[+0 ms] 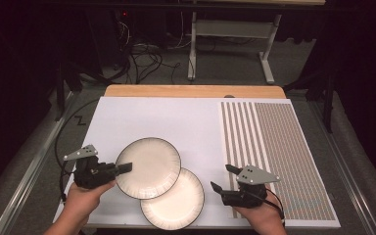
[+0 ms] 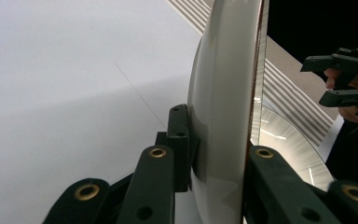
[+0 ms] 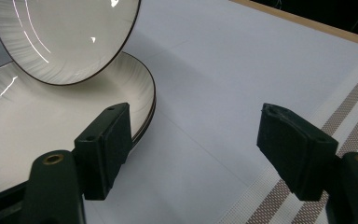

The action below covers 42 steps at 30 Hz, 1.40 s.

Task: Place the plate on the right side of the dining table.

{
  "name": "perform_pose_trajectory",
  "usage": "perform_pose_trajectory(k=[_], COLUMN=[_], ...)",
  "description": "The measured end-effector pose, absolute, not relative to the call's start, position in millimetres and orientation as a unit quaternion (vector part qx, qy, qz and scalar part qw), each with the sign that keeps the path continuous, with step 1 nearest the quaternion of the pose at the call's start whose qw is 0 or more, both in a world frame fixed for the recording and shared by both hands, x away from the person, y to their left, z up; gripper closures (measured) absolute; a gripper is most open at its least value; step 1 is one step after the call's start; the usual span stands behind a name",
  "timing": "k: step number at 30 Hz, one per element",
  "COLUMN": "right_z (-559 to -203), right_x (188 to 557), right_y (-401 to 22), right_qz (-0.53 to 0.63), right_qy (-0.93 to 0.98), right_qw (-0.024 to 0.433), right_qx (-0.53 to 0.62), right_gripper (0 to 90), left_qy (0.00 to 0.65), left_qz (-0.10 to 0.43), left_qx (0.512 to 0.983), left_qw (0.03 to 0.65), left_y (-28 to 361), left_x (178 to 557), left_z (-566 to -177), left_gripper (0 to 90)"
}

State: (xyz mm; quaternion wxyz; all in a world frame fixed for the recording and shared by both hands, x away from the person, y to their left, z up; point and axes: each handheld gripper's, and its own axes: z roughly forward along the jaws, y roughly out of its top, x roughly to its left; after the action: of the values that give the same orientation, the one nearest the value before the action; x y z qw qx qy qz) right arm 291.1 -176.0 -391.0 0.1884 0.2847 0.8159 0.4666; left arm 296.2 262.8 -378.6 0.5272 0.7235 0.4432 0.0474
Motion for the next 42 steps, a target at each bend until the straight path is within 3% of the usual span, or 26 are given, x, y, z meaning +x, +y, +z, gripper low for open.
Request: perform_pose_trajectory(k=[17, 24, 42], right_z=[-390, -389, -382], right_x=[292, 290, 294], right_y=[-189, -191, -176], right_qz=[0.476, 0.482, 0.503], right_qy=[0.803, 0.796, 0.78], right_qw=[0.2, 0.212, 0.221], right_qx=[0.3, 0.3, 0.301], right_gripper=[12.2, 0.9, 1.0], left_qy=[0.408, 0.407, 0.379], left_qz=[0.107, 0.113, 0.144], left_qx=[0.713, 0.706, 0.714], left_qw=[0.56, 0.569, 0.571], left_y=[259, 262, 259], left_x=[289, 285, 277], left_z=[-386, -389, -388], left_gripper=[79.0, 78.8, 78.6])
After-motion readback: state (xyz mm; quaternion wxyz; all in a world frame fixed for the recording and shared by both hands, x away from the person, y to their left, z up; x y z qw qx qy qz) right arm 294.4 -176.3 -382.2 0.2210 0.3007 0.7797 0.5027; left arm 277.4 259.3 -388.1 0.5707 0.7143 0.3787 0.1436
